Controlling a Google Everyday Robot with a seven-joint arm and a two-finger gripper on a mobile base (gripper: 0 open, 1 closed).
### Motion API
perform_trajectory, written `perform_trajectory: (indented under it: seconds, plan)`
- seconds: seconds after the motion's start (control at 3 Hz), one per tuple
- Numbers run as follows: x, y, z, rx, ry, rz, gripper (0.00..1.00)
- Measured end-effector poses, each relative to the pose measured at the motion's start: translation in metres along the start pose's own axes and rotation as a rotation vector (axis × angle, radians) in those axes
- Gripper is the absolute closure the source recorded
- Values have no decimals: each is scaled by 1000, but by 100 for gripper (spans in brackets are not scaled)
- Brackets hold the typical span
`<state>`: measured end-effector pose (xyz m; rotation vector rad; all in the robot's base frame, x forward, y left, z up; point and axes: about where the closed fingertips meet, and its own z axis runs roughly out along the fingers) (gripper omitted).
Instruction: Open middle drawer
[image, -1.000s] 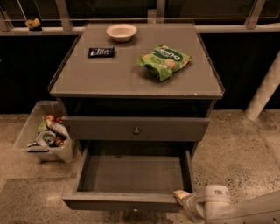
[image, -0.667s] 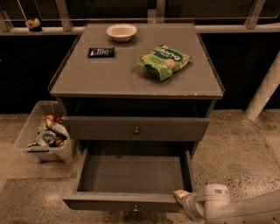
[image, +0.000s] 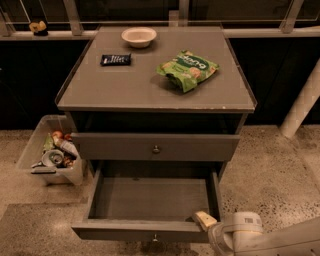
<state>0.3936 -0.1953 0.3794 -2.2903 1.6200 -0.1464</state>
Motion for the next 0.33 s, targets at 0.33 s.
perform_trajectory:
  seconds: [0.33]
  plan:
    - [0, 0, 0, 0, 0, 0, 0]
